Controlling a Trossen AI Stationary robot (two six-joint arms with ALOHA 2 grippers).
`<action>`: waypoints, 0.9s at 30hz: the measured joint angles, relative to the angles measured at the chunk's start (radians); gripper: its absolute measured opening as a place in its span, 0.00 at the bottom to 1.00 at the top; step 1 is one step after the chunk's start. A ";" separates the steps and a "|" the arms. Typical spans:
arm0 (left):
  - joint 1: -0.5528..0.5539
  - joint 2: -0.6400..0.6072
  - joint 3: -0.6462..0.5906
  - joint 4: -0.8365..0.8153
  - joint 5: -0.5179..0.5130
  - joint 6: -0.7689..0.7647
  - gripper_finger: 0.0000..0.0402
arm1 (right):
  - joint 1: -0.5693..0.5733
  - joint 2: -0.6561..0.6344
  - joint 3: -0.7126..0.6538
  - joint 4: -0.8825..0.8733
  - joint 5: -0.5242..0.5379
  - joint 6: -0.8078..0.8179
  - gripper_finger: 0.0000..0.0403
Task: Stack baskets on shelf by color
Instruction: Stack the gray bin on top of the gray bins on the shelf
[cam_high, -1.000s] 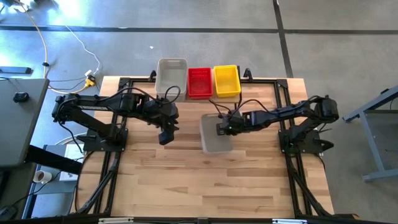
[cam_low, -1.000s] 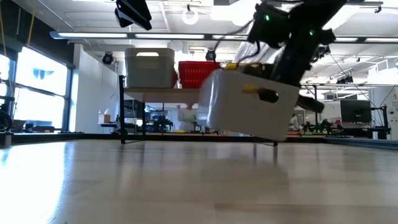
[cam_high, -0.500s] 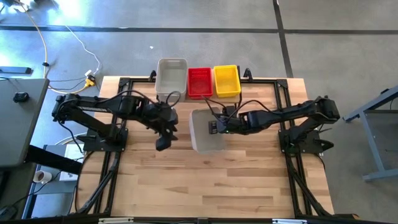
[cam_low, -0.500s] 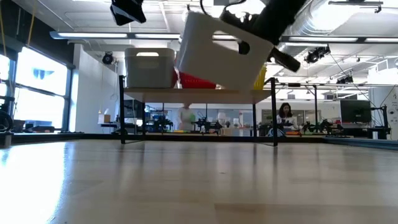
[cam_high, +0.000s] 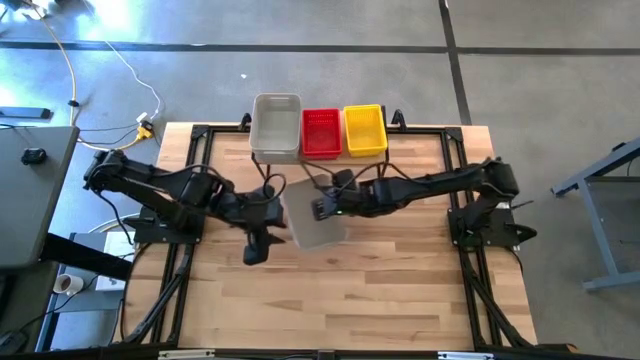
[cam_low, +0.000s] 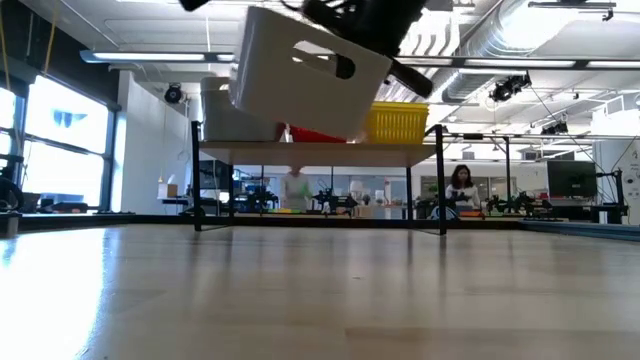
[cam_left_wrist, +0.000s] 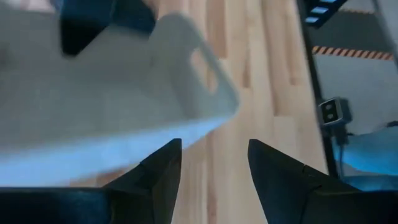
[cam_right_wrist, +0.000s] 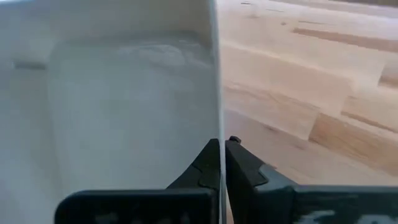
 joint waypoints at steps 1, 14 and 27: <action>-0.010 0.000 0.000 0.015 0.000 0.000 0.43 | -0.003 0.026 0.042 -0.036 -0.002 -0.020 0.00; -0.089 0.019 0.000 0.060 -0.137 0.071 0.43 | -0.025 0.198 0.336 -0.166 0.088 -0.122 0.00; -0.119 0.102 0.000 -0.012 -0.146 0.043 0.43 | -0.018 0.197 0.336 -0.125 0.121 -0.129 0.00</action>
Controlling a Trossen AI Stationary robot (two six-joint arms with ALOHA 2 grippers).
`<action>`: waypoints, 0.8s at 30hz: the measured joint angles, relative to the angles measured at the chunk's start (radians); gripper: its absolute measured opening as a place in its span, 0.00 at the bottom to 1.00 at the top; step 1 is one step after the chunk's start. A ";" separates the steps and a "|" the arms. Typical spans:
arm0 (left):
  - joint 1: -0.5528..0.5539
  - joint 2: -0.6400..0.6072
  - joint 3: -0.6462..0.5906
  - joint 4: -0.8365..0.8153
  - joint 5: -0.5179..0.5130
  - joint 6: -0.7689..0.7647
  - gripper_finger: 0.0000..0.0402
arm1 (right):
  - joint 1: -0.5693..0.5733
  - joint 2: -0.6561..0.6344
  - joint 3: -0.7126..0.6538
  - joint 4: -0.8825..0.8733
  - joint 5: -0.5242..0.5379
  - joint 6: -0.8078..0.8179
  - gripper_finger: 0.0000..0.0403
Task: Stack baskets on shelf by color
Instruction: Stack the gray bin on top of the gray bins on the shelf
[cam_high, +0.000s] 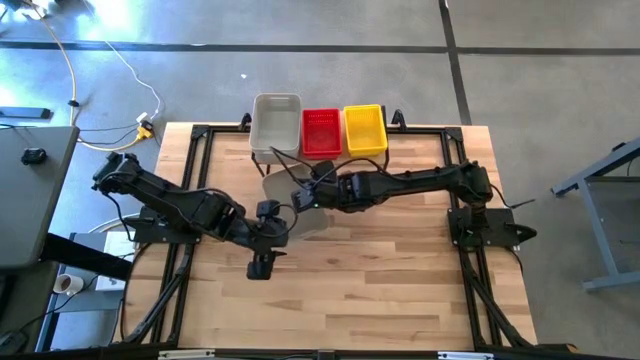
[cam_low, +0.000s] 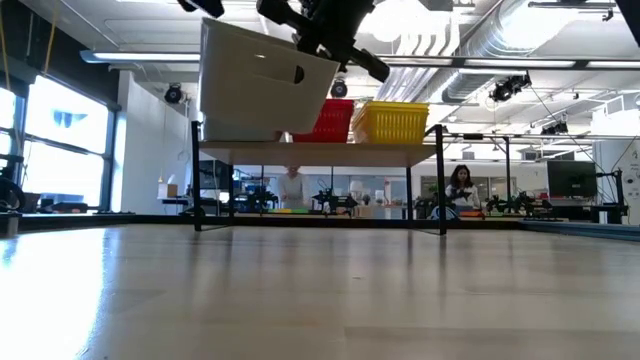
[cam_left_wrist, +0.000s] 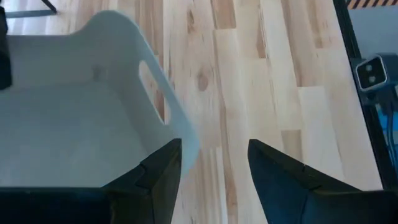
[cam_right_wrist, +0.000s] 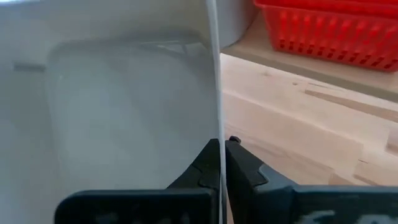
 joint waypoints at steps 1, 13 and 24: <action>-0.004 0.000 0.000 -0.003 -0.003 0.000 0.43 | 0.002 0.000 0.000 0.009 0.000 0.000 0.00; -0.011 0.077 0.001 -0.057 -0.049 -0.003 0.43 | 0.027 -0.001 -0.003 0.057 0.027 -0.070 0.00; -0.010 0.119 0.003 -0.126 -0.145 -0.072 0.43 | 0.038 -0.001 -0.003 0.048 -0.052 0.024 0.00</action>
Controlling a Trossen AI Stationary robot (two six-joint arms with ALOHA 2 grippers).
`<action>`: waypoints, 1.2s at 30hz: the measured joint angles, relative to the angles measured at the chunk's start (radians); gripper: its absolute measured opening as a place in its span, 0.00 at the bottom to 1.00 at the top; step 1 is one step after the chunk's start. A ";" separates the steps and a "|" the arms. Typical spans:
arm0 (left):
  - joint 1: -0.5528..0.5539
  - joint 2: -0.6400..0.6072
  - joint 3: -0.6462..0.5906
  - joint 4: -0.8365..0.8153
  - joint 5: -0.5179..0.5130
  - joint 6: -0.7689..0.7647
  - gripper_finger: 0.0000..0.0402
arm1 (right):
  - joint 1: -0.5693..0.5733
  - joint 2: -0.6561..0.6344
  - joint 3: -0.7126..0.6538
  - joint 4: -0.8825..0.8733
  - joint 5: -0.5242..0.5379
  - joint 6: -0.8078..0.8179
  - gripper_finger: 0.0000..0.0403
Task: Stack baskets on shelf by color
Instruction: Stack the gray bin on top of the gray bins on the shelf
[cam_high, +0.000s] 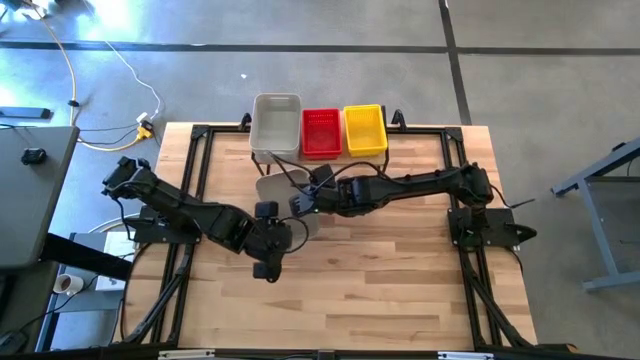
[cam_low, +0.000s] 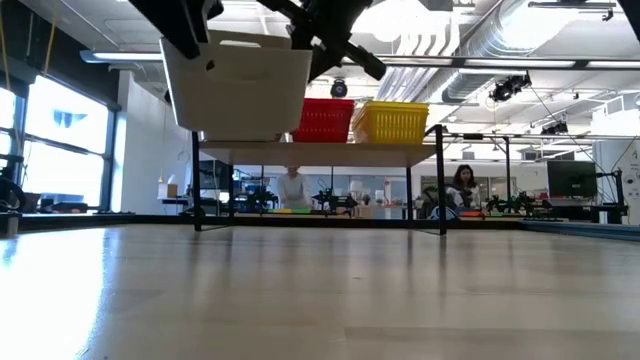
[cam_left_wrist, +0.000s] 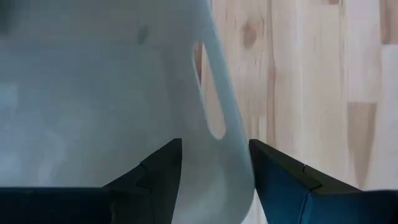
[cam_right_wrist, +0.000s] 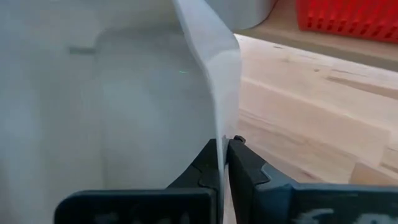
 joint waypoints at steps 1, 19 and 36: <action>0.000 0.003 0.000 -0.011 -0.004 -0.010 0.43 | 0.003 0.000 0.000 0.006 -0.008 0.000 0.00; -0.019 0.004 -0.002 -0.053 0.009 0.063 0.18 | 0.032 -0.020 0.000 0.030 -0.032 -0.114 0.00; -0.057 -0.001 -0.002 -0.064 -0.035 0.118 0.01 | 0.034 -0.024 0.003 0.013 -0.043 -0.087 0.00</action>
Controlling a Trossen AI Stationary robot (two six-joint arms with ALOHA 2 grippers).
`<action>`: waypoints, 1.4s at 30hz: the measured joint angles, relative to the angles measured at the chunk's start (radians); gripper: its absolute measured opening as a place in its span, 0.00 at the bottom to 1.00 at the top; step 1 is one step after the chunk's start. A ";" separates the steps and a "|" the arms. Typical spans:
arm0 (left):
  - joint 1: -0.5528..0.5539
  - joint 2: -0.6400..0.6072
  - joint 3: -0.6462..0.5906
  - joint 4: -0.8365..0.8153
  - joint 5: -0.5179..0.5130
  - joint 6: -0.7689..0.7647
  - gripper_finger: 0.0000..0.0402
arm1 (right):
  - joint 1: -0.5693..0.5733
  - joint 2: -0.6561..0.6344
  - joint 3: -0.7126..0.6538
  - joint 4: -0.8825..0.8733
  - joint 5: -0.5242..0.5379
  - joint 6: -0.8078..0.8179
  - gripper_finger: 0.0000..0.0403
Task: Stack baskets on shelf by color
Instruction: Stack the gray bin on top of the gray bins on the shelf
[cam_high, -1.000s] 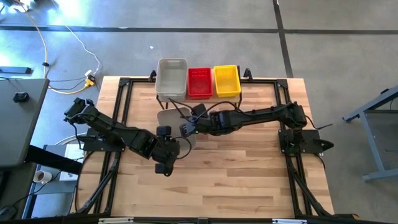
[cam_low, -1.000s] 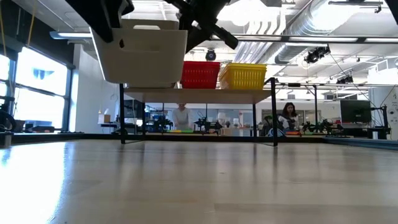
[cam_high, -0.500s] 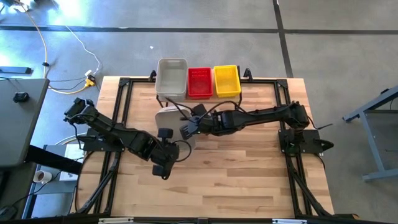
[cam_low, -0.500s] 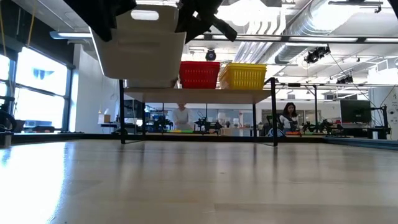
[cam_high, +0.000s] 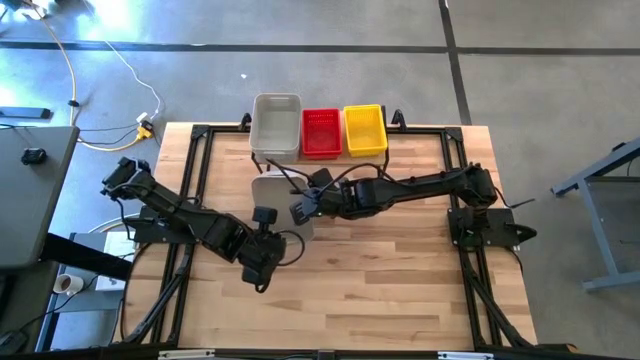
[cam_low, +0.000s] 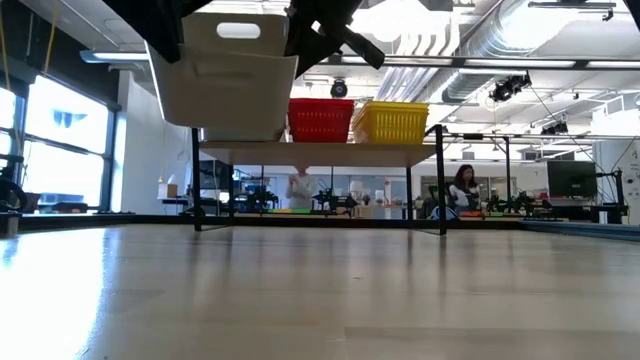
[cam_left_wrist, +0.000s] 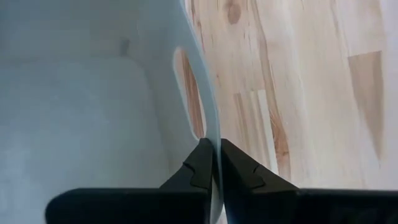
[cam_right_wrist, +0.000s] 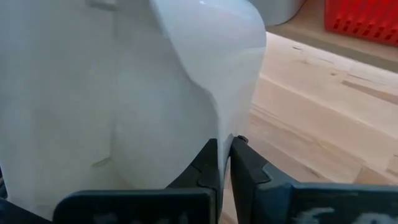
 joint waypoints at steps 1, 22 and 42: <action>-0.005 -0.004 0.000 0.000 -0.003 0.000 0.01 | 0.000 0.000 0.000 0.000 -0.001 0.001 0.01; -0.014 -0.033 0.000 -0.058 -0.039 0.008 0.00 | -0.011 -0.066 0.001 0.037 -0.068 -0.051 0.39; -0.011 -0.186 0.217 -0.240 -0.054 0.054 0.00 | -0.013 -0.216 0.001 -0.015 0.060 -0.156 0.38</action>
